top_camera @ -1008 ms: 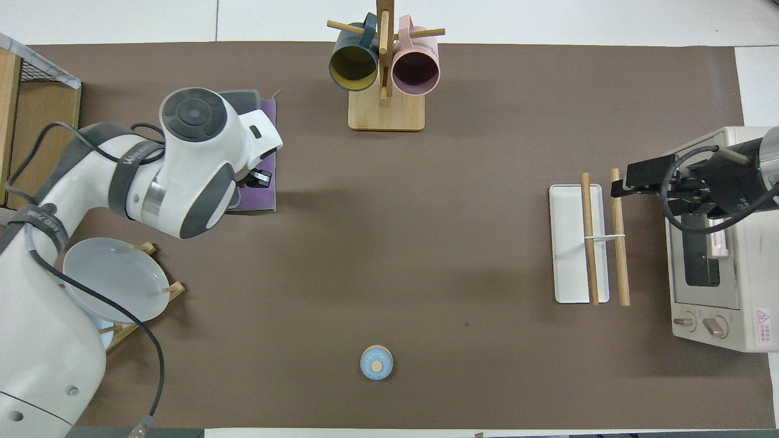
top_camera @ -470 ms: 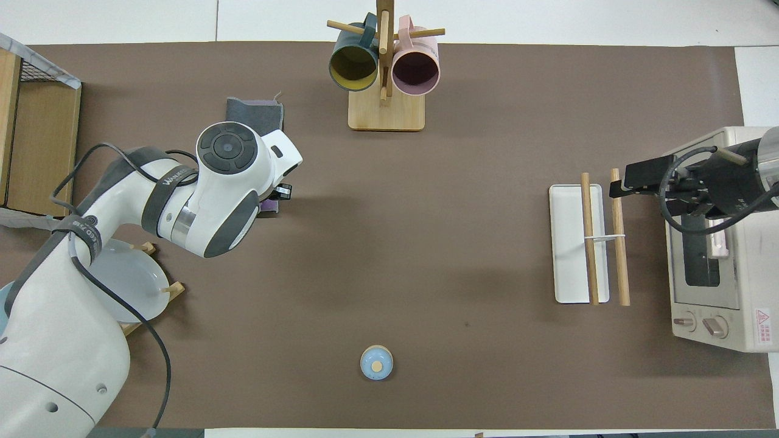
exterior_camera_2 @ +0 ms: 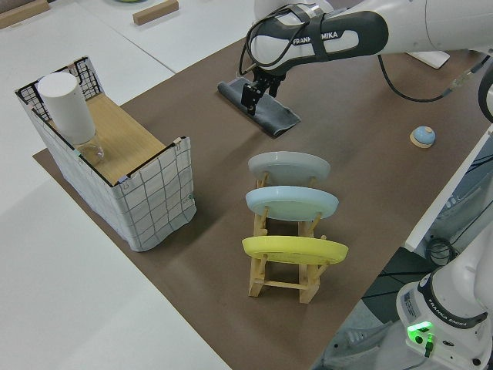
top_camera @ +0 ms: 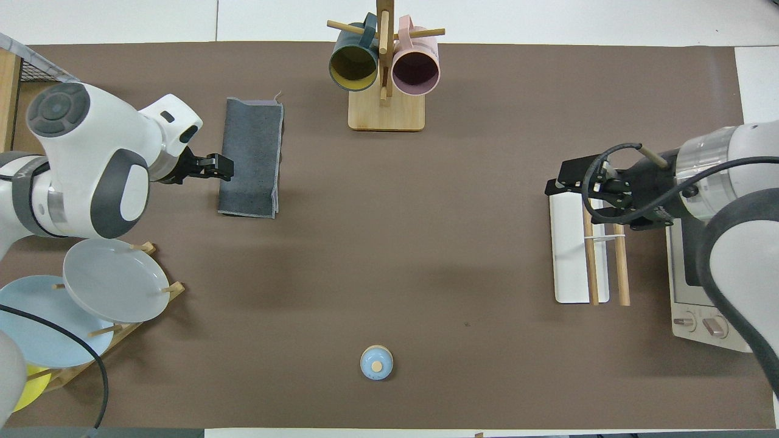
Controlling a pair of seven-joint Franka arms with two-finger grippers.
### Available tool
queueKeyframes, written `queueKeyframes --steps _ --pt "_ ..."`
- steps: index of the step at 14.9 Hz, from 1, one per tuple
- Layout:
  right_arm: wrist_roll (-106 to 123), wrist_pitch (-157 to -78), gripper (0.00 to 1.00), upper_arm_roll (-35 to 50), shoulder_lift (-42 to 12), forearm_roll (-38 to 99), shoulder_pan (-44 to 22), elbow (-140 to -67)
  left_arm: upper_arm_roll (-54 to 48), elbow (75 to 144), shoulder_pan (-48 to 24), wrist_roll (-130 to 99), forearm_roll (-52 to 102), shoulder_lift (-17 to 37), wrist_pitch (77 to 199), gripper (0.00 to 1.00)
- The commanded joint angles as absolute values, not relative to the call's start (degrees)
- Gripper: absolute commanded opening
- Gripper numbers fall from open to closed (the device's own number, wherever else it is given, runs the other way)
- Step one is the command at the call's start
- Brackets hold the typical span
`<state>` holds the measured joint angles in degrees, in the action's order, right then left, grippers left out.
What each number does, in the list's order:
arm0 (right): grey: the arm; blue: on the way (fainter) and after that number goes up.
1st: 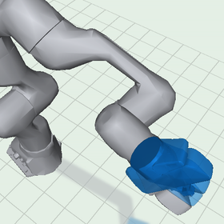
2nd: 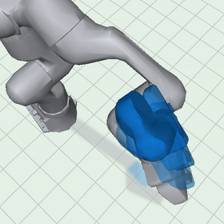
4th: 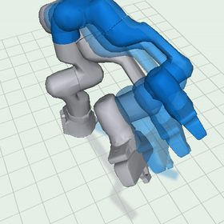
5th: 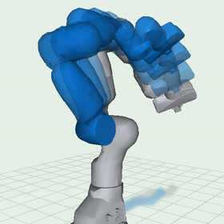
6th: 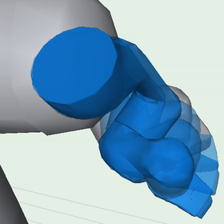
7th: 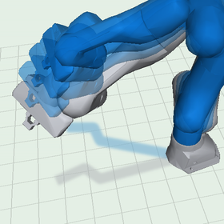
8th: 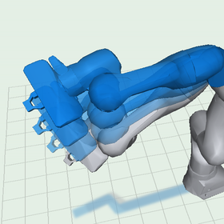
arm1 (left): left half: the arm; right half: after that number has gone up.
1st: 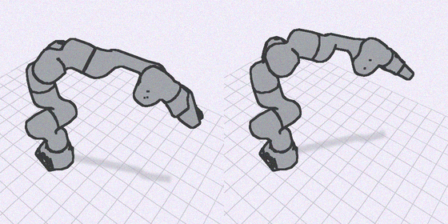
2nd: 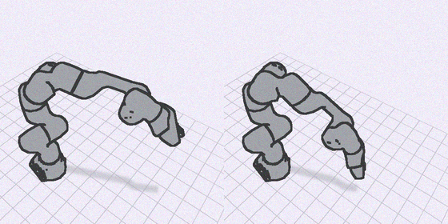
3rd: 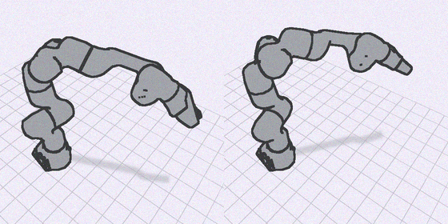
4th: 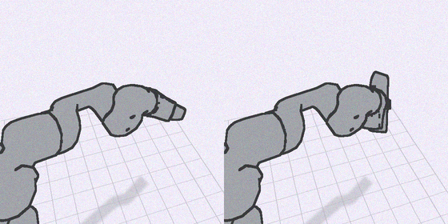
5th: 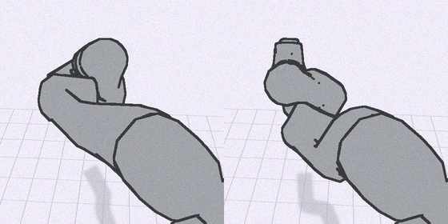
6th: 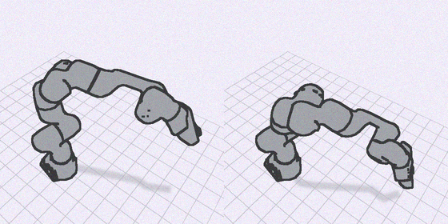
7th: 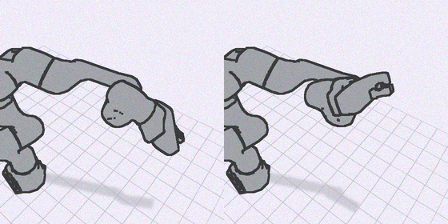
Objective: Fold towel and hang on rack
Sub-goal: 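Lift the folded towel with the left gripper while the right gripper approaches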
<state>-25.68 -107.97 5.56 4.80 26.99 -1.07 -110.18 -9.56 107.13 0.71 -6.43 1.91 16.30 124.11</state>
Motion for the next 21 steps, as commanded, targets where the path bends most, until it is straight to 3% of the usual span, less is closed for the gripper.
queueKeyframes --steps 1,6,10,14,18,20,21 --pt "-30.3 -111.0 1.00 5.8 6.3 30.6 -2.8 -113.0 -9.9 109.6 1.7 -3.0 6.7 16.7 128.2 1.00" --pt "-39.3 -117.1 1.00 5.8 6.3 37.3 -6.6 -116.2 -10.1 110.5 1.1 0.7 14.9 21.0 132.9 0.98" --pt "-43.5 -120.8 1.00 5.8 6.2 38.9 -9.2 -116.7 -10.6 110.7 0.9 1.6 16.0 21.9 132.8 0.87" --pt "-44.2 -120.9 1.00 5.8 6.2 39.0 -9.3 -116.8 -10.8 110.8 0.4 1.6 17.6 22.1 132.8 0.63" --pt "-45.1 -121.3 1.00 5.8 6.2 40.8 -9.5 -116.9 -10.6 111.4 0.4 1.6 17.6 22.0 132.8 0.27" --pt "-46.0 -122.2 1.00 5.8 6.2 40.9 -9.5 -116.8 -10.6 111.3 0.7 1.4 17.6 22.0 132.6 0.01" --pt "-47.4 -122.6 1.00 5.8 6.2 40.9 -9.6 -116.9 -10.6 111.3 0.9 1.4 17.6 22.0 132.5 0.00"
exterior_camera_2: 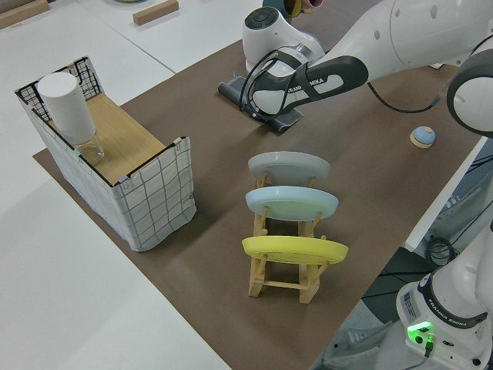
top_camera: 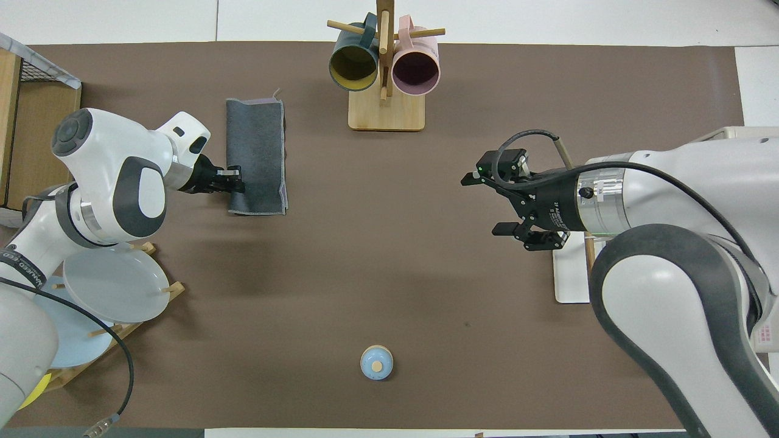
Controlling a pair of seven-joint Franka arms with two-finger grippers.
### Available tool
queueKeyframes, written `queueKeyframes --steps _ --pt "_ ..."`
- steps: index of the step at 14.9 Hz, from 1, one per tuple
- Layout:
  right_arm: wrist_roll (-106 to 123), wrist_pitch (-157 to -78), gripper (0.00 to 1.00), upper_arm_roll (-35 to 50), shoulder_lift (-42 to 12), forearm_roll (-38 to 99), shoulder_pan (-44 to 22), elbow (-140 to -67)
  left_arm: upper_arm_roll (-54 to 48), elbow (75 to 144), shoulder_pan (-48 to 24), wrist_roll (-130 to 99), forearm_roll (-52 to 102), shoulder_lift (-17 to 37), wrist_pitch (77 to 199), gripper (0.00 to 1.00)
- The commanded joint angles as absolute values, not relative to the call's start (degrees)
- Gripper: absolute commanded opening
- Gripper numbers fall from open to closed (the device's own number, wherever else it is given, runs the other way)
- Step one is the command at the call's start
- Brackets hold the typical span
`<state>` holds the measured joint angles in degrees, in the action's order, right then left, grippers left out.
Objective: Fold towel and hang on rack
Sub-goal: 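Lift the folded towel with the left gripper while the right gripper approaches, then carry the towel toward the right gripper while the right gripper meets it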
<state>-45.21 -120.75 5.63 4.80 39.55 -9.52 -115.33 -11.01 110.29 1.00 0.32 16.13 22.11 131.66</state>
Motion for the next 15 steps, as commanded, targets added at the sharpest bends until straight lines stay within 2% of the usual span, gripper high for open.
queueKeyframes --steps 1,4,7,15 --pt "-48.1 -123.1 1.00 5.9 6.1 41.0 -10.1 -116.9 -10.6 111.2 1.0 1.3 17.6 22.0 132.5 0.00" --pt "-50.6 -124.4 1.00 5.8 6.1 44.0 -10.4 -116.9 -10.6 110.6 2.1 1.1 17.6 22.0 131.4 0.00" --pt "-57.5 -125.9 1.00 5.9 5.7 46.0 -10.8 -116.8 -10.5 107.0 2.6 -6.3 17.7 21.0 126.8 0.00" --pt "-63.9 -128.2 1.00 5.8 5.5 46.8 -12.0 -116.5 -10.8 99.9 1.7 -33.0 17.1 13.4 115.6 0.00"
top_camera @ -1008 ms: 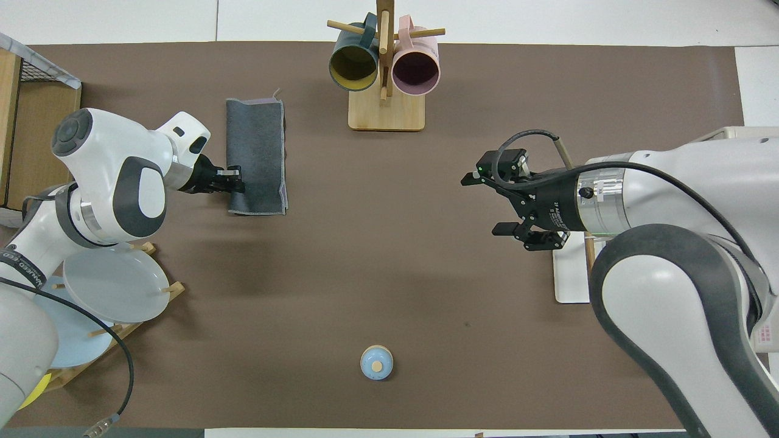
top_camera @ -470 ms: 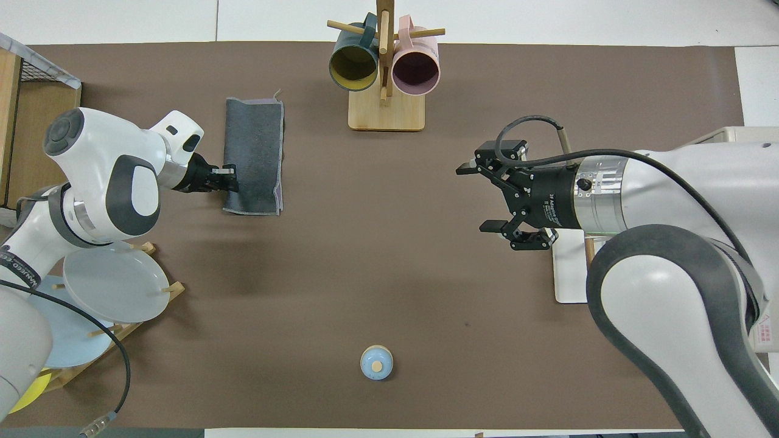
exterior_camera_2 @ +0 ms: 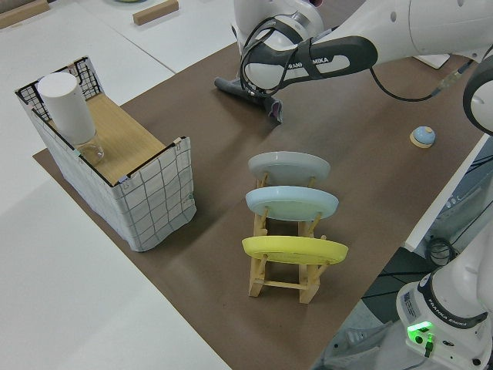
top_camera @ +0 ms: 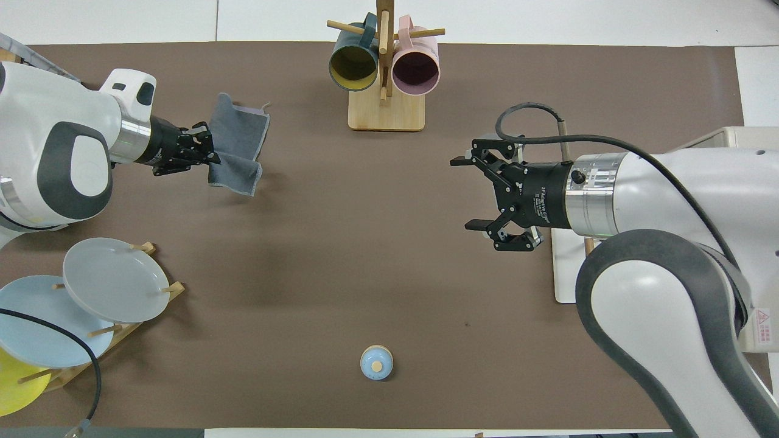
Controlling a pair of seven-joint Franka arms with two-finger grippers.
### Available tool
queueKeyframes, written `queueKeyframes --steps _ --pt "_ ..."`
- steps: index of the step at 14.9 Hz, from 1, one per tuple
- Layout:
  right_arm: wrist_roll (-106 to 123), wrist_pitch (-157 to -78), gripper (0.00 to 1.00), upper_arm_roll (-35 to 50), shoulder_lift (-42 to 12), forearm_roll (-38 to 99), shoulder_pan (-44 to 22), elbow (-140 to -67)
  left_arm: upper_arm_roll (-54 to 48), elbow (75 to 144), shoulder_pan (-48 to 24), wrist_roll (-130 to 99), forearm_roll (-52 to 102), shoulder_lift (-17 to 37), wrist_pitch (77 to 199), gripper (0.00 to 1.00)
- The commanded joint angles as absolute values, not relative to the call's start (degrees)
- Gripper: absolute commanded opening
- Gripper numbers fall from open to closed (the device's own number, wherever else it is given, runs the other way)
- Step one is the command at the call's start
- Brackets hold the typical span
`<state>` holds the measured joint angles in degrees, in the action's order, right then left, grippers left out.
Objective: Fold towel and hang on rack
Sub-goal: 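Carry the towel toward the right gripper while the right gripper meets it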
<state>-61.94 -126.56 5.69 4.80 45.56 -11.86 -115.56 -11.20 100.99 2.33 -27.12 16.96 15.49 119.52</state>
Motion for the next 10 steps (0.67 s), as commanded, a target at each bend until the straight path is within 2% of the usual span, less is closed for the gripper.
queueKeyframes --steps 1,4,7,10 --pt "-66.1 -129.3 1.00 5.9 5.2 47.0 -12.0 -116.4 -10.9 99.1 1.6 -37.7 17.1 12.7 113.8 0.00" --pt "-71.6 -133.4 1.00 6.1 4.6 49.4 -14.2 -115.8 -12.0 98.7 -0.1 -55.6 17.1 9.3 112.7 0.00" --pt "-79.6 -141.8 1.00 6.2 3.3 49.9 -20.2 -115.0 -12.3 99.1 -2.8 -68.3 17.1 6.0 112.7 0.00" --pt "-82.6 -145.5 1.00 6.2 1.3 50.2 -24.3 -114.2 -12.6 99.4 -5.9 -82.9 17.7 3.3 112.9 0.00"
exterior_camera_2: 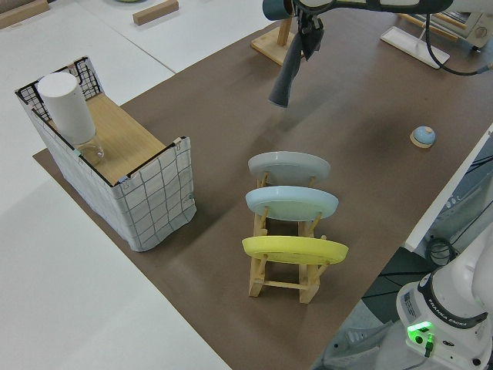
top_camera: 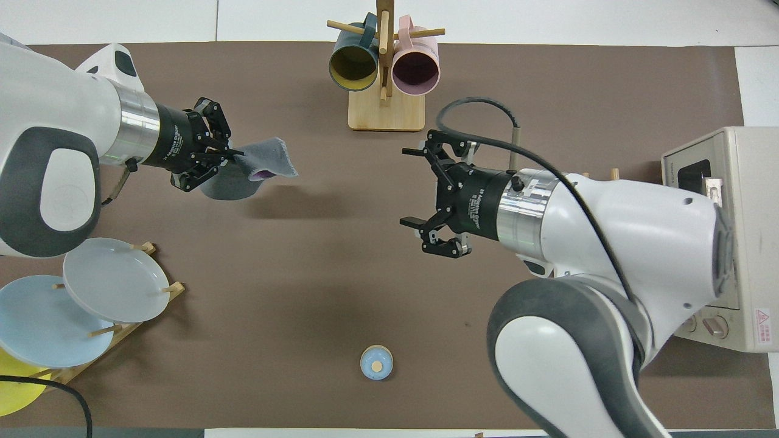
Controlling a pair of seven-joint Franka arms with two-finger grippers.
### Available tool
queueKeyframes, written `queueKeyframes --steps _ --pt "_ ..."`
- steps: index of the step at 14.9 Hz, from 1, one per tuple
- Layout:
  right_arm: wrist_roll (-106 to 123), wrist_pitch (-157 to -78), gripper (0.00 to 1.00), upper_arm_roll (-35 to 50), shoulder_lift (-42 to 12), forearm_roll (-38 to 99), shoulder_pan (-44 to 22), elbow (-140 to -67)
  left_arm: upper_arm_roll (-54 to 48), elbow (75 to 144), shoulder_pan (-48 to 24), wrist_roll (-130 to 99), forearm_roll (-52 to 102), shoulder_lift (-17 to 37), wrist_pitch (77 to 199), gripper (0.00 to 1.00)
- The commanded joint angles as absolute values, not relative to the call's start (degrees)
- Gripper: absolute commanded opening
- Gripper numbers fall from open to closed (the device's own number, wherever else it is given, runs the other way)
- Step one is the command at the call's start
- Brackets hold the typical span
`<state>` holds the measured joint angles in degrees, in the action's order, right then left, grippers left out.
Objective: Fold towel and hang on rack
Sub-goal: 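Carry the towel toward the right gripper while the right gripper meets it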
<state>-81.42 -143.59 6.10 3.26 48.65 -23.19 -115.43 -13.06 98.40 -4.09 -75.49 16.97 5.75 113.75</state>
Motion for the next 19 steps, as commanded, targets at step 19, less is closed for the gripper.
queueKeyframes --steps 19 --pt "-83.6 -160.1 1.00 6.5 -12.0 50.5 -34.7 -107.0 -12.7 108.3 -13.2 -110.2 18.5 -1.6 121.1 0.00"
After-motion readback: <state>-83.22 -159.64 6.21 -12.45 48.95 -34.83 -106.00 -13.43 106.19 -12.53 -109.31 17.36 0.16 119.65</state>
